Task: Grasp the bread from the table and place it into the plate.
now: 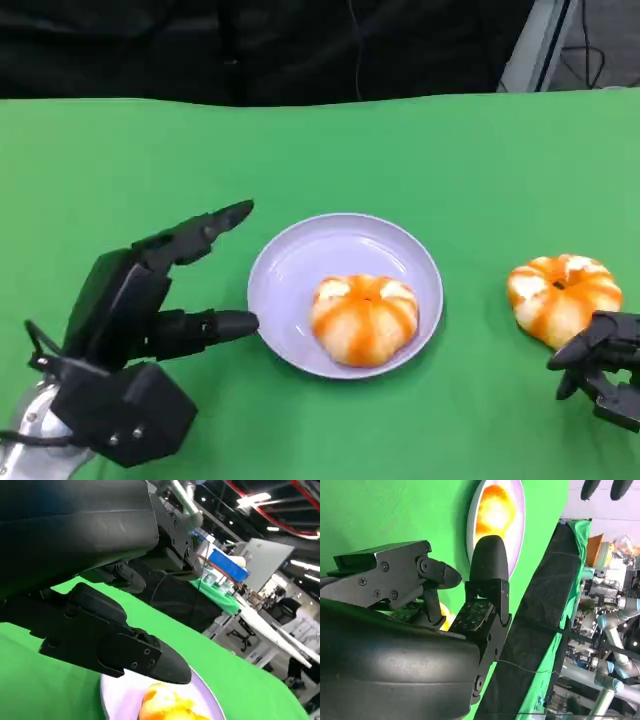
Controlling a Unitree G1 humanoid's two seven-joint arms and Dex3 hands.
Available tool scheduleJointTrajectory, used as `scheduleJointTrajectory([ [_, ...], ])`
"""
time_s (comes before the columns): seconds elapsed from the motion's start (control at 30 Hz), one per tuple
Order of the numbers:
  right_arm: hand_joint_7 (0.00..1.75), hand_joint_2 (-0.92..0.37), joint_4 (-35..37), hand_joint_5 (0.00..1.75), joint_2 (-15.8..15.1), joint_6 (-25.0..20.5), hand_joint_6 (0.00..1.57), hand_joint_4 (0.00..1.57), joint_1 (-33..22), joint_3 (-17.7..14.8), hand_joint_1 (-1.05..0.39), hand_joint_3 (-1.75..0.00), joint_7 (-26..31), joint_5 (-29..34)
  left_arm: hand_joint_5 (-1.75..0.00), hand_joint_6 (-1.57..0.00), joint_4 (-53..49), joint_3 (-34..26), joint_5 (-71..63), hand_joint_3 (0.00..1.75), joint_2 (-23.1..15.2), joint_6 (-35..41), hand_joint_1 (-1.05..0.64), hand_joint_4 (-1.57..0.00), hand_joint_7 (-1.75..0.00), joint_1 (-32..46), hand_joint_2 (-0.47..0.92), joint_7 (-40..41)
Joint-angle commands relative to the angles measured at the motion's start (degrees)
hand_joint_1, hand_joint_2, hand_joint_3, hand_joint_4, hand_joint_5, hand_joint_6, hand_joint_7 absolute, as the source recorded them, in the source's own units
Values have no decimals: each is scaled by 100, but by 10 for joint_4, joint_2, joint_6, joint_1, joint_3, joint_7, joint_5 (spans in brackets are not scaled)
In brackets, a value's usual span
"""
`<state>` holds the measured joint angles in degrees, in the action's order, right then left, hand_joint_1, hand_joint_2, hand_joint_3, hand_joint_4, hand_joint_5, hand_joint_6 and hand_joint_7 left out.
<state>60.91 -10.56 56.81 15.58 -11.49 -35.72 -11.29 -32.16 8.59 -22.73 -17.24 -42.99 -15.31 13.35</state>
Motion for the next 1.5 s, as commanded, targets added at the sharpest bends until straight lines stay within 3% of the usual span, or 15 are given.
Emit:
scheduleJointTrajectory([
  [0.03, 92, -84, 3, 137, -9, -4, 95, 87, 3, -3, 7, -61, -9, -7, -3, -57, -25, -14, 7, 6, -1, -28, -71, -63, -3, 8, 92, 13],
  [0.6, 93, -85, 5, 137, -9, 0, 96, 88, 4, -3, 7, -60, -4, -3, -1, -59, -32, -54, 31, 9, 3, -65, -65, -65, -1, 43, 92, 9],
  [1.5, 92, -84, 8, 137, -11, -6, 96, 88, 5, -11, 9, -61, -20, -11, -2, -65, -103, -91, 49, 9, 1, -116, -31, -72, -1, 49, 92, 11],
])
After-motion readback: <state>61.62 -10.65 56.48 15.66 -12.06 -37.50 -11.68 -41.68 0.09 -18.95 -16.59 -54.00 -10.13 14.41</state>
